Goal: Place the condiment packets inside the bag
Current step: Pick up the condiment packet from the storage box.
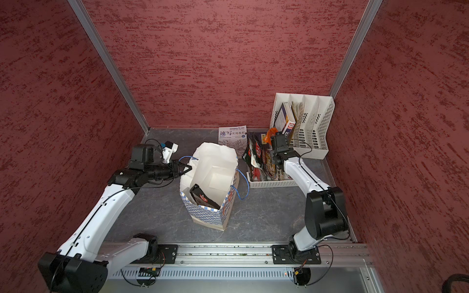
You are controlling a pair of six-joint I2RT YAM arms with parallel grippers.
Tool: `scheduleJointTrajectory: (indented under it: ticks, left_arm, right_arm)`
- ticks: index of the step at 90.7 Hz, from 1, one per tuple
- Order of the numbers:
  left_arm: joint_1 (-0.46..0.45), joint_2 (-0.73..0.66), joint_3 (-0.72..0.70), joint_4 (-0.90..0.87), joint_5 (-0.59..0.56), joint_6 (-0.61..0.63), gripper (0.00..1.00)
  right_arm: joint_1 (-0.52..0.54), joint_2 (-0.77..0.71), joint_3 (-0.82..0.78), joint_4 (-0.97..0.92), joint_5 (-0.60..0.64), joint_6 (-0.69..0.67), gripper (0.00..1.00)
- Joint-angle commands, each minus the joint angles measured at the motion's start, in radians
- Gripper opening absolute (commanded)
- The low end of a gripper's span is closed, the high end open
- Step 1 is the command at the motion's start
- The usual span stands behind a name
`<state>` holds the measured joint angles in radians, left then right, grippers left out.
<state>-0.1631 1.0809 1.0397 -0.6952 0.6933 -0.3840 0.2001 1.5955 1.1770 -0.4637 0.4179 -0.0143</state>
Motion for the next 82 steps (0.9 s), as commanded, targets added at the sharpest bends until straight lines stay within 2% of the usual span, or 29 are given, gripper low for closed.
scheduleJointTrajectory:
  ticks: [1, 9, 15, 23, 39, 44, 60, 72, 82]
  left_arm:
    - [-0.006, 0.005, 0.029, 0.013, -0.006, 0.024, 0.00]
    - [-0.007, 0.004, 0.027, 0.011, -0.007, 0.025, 0.00]
    - [-0.006, 0.005, 0.025, 0.011, -0.009, 0.025, 0.00]
    - [-0.006, 0.005, 0.028, 0.010, -0.009, 0.025, 0.00]
    - [-0.006, 0.007, 0.029, 0.011, -0.010, 0.028, 0.00]
    - [-0.006, 0.006, 0.029, 0.009, -0.011, 0.030, 0.00]
    - [-0.006, 0.003, 0.029, 0.002, -0.017, 0.041, 0.00]
    - [-0.006, 0.002, 0.032, -0.001, -0.018, 0.043, 0.00]
    - [-0.006, 0.001, 0.036, -0.004, -0.017, 0.043, 0.00]
  right_arm:
    - [-0.008, 0.050, 0.004, 0.037, 0.019, 0.012, 0.72]
    - [-0.013, 0.071, 0.005, 0.050, 0.008, 0.011, 0.72]
    - [-0.016, 0.076, 0.003, 0.051, 0.004, 0.007, 0.65]
    - [-0.017, 0.052, -0.006, 0.054, 0.005, -0.002, 0.49]
    - [-0.017, -0.062, -0.055, 0.062, 0.025, -0.016, 0.08]
    - [-0.017, -0.106, -0.073, 0.061, 0.030, -0.023, 0.01]
    - [-0.015, -0.275, -0.102, 0.018, -0.031, -0.068, 0.00]
    - [0.007, -0.466, -0.106, -0.001, -0.191, -0.122, 0.00]
    - [0.042, -0.640, -0.101, 0.041, -0.394, -0.174, 0.00]
